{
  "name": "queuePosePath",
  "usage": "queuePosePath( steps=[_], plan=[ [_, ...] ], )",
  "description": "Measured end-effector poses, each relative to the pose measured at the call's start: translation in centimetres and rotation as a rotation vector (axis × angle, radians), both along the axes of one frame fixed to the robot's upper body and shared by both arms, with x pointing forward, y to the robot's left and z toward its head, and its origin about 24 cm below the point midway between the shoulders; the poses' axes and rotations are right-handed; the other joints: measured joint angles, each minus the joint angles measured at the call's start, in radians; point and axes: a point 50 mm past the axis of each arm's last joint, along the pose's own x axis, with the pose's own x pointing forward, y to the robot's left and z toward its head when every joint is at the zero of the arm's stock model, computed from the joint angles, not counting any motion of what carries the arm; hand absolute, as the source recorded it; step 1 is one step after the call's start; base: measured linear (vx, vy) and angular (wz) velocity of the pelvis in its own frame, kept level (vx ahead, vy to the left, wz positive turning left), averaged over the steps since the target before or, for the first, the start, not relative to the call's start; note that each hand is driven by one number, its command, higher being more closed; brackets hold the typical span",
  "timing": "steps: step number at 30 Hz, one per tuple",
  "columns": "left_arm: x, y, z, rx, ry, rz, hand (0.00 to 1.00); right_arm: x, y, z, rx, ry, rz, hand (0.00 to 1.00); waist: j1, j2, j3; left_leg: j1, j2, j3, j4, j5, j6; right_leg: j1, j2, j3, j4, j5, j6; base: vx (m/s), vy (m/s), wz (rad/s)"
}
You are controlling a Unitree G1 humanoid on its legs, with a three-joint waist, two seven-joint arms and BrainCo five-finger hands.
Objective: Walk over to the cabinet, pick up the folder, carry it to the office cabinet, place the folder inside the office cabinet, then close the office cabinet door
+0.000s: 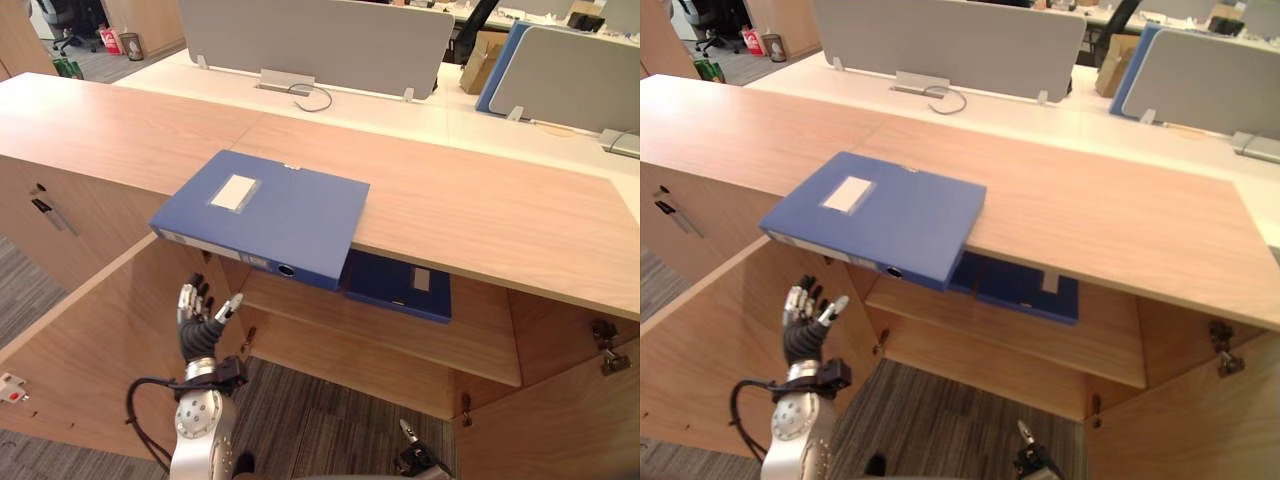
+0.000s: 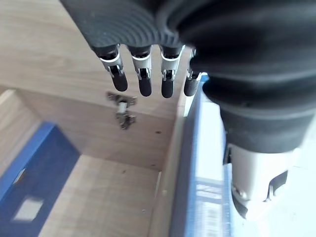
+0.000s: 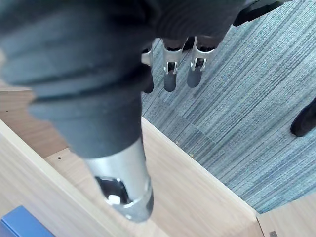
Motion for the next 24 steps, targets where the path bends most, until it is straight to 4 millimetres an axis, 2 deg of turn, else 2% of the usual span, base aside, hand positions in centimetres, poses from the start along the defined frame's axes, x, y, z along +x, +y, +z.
queuePosePath(
  steps=[4,6,14,20,24],
  plan=[
    [-1.1,1.4,3.8,0.254,-0.144,0.210,0.00,0.1,0.5,0.0,0.004,-0.001,-0.015,0.00,0.000,-0.001,-0.006,-0.001,0.002,-0.001,-0.005,0.000,0.000,-0.001,0.002,0.000,0.000,0.000,0.000,0.00,0.004,0.01],
    [-1.7,2.1,4.8,0.321,-0.182,0.301,0.00,0.0,0.4,0.0,0.004,0.003,-0.026,0.00,0.000,-0.001,-0.009,0.000,0.004,0.000,-0.009,0.000,0.000,-0.002,0.004,0.000,-0.001,0.000,0.000,0.00,0.000,0.00],
    [-3.4,4.6,6.5,0.478,-0.228,0.552,0.00,-0.3,0.1,-0.1,0.013,0.012,-0.100,0.00,-0.004,-0.002,-0.022,0.001,0.005,0.006,-0.019,0.007,-0.001,-0.014,0.007,0.007,-0.003,0.000,0.000,0.02,0.009,-0.01],
    [-3.6,4.1,7.4,0.626,-0.256,0.592,0.00,-0.6,-0.2,-0.1,0.015,0.016,-0.156,0.00,-0.007,0.005,-0.027,0.002,0.006,0.015,-0.021,0.007,-0.001,-0.020,0.008,0.017,-0.004,0.000,-0.001,0.01,0.015,-0.03],
    [-2.1,2.4,6.9,0.776,-0.252,0.509,0.00,-1.3,-0.7,-0.3,-0.004,0.038,-0.150,0.00,-0.005,0.011,-0.040,0.002,0.008,0.028,-0.034,0.008,-0.001,-0.030,0.015,0.036,-0.021,0.003,-0.004,0.02,0.013,-0.08]
  ],
)
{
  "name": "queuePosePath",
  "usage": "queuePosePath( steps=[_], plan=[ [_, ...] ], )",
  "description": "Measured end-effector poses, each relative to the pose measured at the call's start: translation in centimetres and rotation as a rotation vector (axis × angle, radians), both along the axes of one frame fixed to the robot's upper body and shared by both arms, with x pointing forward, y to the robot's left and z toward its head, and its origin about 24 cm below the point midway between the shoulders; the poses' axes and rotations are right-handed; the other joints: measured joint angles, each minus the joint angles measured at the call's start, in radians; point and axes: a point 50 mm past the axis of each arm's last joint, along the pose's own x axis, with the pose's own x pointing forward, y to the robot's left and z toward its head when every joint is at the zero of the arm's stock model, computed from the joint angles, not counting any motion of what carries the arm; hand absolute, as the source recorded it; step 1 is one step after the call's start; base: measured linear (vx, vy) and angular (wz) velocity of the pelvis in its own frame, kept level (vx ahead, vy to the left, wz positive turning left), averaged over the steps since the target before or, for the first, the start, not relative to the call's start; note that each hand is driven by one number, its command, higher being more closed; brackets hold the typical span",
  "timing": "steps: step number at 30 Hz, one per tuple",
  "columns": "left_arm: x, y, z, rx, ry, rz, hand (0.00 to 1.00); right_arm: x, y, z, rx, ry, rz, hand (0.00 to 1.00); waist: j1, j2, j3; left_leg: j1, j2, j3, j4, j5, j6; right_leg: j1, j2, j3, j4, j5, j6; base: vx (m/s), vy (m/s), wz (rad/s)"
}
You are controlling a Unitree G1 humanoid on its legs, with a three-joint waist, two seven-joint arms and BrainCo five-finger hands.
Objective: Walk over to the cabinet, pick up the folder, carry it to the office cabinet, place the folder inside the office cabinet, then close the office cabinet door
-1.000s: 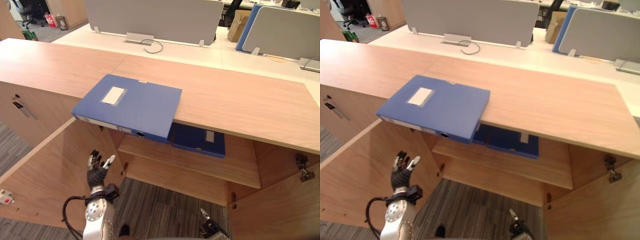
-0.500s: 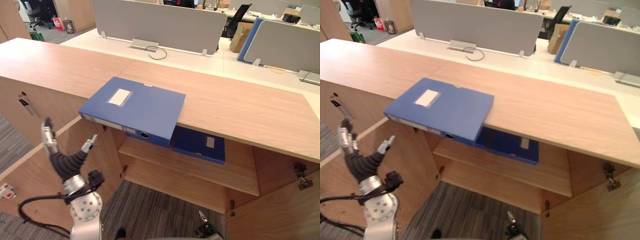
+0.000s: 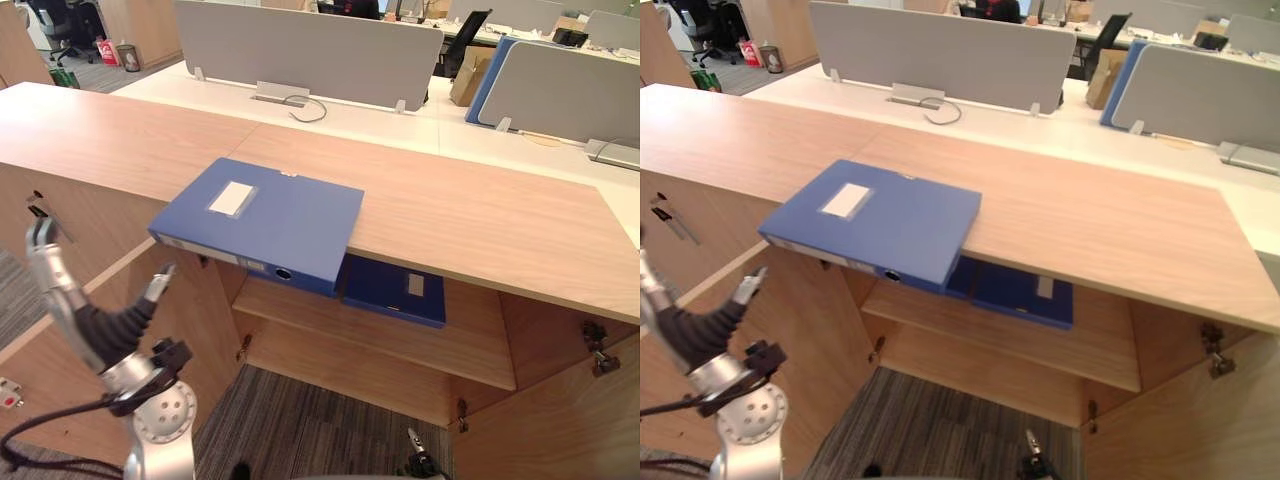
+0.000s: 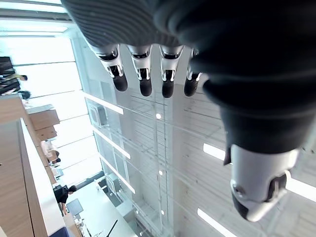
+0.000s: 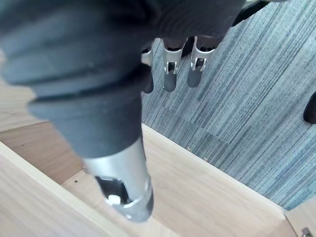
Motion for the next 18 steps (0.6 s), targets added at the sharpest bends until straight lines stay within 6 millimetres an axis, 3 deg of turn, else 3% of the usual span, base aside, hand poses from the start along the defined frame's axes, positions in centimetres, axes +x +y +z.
queuePosePath(
  steps=[4,8,18],
  plan=[
    [2.3,-1.7,-0.9,0.285,0.105,-0.139,0.00,-0.8,-0.4,-0.2,0.006,0.025,-0.058,0.00,-0.005,-0.001,-0.007,0.001,0.000,0.005,-0.003,0.000,0.000,-0.003,0.003,0.007,-0.009,0.003,0.003,0.05,0.014,-0.05],
    [3.6,-0.5,-2.0,0.505,0.227,-0.156,0.00,-1.1,-1.1,-0.3,-0.007,0.042,-0.028,0.00,-0.013,0.002,-0.009,0.002,-0.001,0.009,-0.004,0.000,0.001,-0.003,0.006,0.014,-0.016,0.003,0.003,0.04,0.007,-0.03],
    [4.4,0.6,-2.9,0.719,0.370,-0.195,0.00,-2.3,-2.5,-0.4,-0.028,0.080,-0.022,0.00,-0.018,0.022,-0.021,0.015,-0.002,0.009,0.003,-0.008,0.008,-0.003,0.007,0.034,-0.014,-0.004,0.004,0.00,0.005,-0.02]
  ],
)
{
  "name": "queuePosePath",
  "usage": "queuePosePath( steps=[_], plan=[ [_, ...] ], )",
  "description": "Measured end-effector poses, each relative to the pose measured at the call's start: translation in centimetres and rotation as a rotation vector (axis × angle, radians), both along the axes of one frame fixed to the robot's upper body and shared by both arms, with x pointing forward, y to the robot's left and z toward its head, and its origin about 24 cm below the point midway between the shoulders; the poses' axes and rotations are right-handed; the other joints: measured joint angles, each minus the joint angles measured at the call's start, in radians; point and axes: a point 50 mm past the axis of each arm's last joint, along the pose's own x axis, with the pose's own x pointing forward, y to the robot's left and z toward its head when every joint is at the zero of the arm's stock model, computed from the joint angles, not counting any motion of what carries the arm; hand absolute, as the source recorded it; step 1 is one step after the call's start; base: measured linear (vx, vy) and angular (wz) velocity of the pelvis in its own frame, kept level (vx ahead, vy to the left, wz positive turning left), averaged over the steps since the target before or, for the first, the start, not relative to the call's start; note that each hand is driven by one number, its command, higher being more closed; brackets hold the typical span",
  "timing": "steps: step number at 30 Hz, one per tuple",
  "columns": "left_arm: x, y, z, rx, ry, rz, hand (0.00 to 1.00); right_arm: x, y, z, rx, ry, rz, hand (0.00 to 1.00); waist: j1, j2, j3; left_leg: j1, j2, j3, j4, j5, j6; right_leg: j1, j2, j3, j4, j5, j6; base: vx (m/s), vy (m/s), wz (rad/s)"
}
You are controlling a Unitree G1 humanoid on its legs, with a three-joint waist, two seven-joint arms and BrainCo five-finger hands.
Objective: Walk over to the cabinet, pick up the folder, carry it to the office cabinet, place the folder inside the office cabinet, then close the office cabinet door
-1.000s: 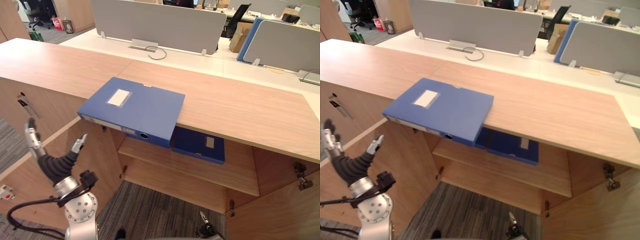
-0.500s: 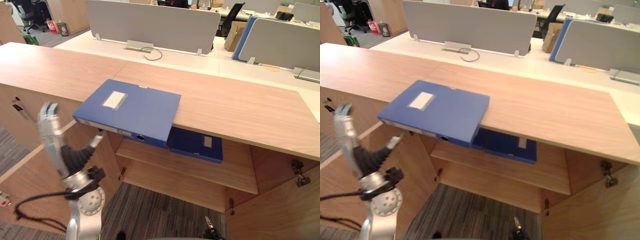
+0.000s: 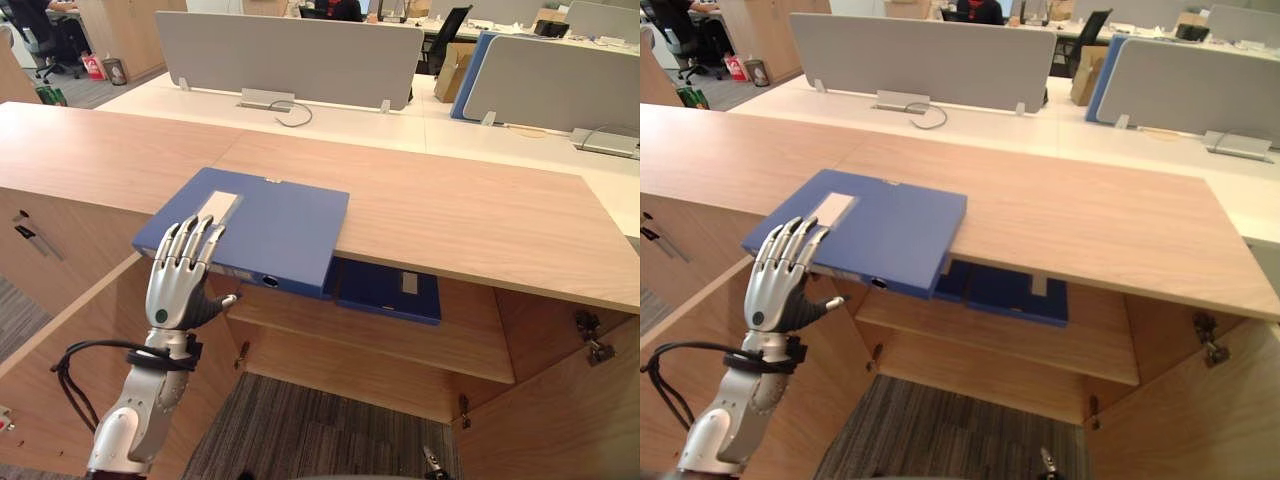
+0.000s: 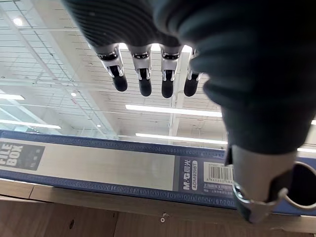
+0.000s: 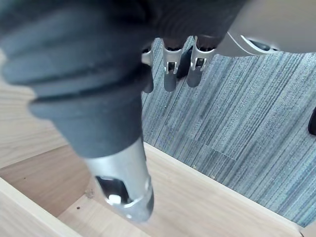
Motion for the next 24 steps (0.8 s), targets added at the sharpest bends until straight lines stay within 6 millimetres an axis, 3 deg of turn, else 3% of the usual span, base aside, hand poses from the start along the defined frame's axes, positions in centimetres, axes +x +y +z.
queuePosePath(
  steps=[16,24],
  plan=[
    [1.3,1.1,-0.2,0.108,0.055,0.010,0.00,-1.0,-0.9,0.0,-0.011,0.023,-0.034,0.00,-0.013,0.001,-0.011,0.006,0.000,0.015,0.014,-0.010,0.003,-0.001,0.000,0.025,0.002,0.003,-0.002,0.00,0.005,-0.02],
    [2.3,2.7,-2.2,0.119,0.153,0.074,0.00,-0.3,-1.7,0.3,-0.049,-0.003,-0.006,0.00,-0.031,0.007,-0.016,0.021,-0.001,0.027,0.014,-0.017,0.006,0.004,0.000,0.043,-0.002,0.008,-0.011,0.00,0.010,-0.04]
  ],
)
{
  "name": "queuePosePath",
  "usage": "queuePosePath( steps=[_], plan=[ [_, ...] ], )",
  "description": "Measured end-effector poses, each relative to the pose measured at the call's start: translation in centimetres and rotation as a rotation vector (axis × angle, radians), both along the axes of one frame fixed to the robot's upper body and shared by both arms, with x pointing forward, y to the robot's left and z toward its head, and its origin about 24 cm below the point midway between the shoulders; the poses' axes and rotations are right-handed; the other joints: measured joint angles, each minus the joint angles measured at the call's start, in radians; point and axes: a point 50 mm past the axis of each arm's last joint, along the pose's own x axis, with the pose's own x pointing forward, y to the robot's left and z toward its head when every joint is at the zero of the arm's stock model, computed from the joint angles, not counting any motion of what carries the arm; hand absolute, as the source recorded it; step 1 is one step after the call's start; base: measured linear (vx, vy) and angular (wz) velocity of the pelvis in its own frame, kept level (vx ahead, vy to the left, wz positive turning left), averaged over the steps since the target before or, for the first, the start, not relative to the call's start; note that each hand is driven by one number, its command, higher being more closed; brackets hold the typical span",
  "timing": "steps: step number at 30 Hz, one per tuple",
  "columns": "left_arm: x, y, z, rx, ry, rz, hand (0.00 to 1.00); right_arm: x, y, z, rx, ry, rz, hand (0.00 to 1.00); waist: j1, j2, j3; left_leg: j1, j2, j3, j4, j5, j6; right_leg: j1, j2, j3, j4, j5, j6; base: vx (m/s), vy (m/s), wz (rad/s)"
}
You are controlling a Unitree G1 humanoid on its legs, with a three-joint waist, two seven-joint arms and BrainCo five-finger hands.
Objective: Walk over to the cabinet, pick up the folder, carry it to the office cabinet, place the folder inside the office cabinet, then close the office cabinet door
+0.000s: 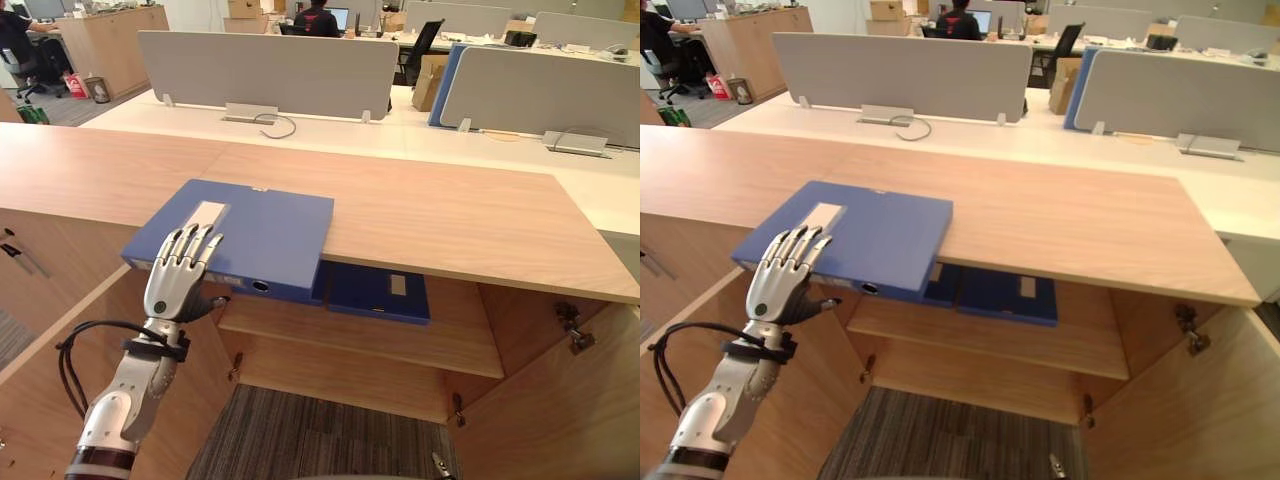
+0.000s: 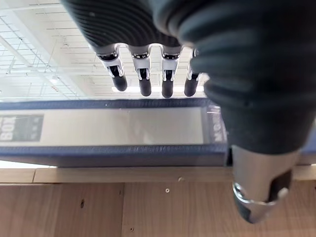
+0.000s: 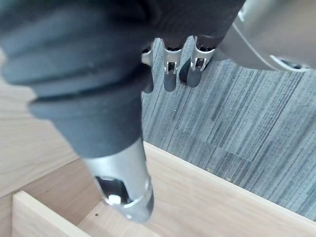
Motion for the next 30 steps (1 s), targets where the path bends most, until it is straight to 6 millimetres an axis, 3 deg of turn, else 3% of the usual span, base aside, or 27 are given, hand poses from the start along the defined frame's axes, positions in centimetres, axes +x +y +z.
queuePosePath(
  steps=[6,16,17,23,30],
  plan=[
    [0.7,0.9,-1.1,0.009,0.060,0.040,0.00,0.3,-0.9,0.2,-0.030,-0.014,-0.002,0.00,-0.008,0.005,0.003,0.009,-0.001,0.010,-0.002,-0.008,0.012,0.004,0.001,0.006,-0.010,0.003,-0.004,0.00,0.004,-0.02],
    [2.1,2.0,-1.0,0.044,0.083,0.072,0.00,0.5,-1.1,0.3,-0.042,-0.019,0.015,0.00,-0.030,0.017,0.012,0.035,-0.004,0.021,-0.004,-0.017,0.005,0.033,0.003,0.010,-0.030,0.004,-0.004,0.00,0.003,-0.01],
    [2.2,2.1,-1.0,0.049,0.085,0.076,1.00,0.5,-1.1,0.3,-0.044,-0.018,0.025,0.00,-0.031,0.019,0.012,0.036,-0.004,0.022,-0.004,-0.019,0.006,0.033,0.003,0.010,-0.033,0.004,-0.005,0.00,0.000,0.00],
    [3.8,2.0,1.1,0.061,0.009,0.072,1.00,0.8,-1.2,0.4,-0.050,-0.025,0.034,0.00,-0.037,0.021,0.015,0.036,-0.006,0.023,-0.004,-0.023,0.004,0.036,0.004,0.011,-0.041,0.007,-0.003,0.00,0.000,0.00],
    [4.0,1.9,1.3,0.069,-0.007,0.066,1.00,1.2,-1.7,0.6,-0.071,-0.043,0.035,0.00,-0.052,0.028,0.026,0.055,-0.011,0.026,0.001,-0.040,0.012,0.061,0.003,0.013,-0.057,0.011,-0.008,0.00,0.000,0.00]
  ],
)
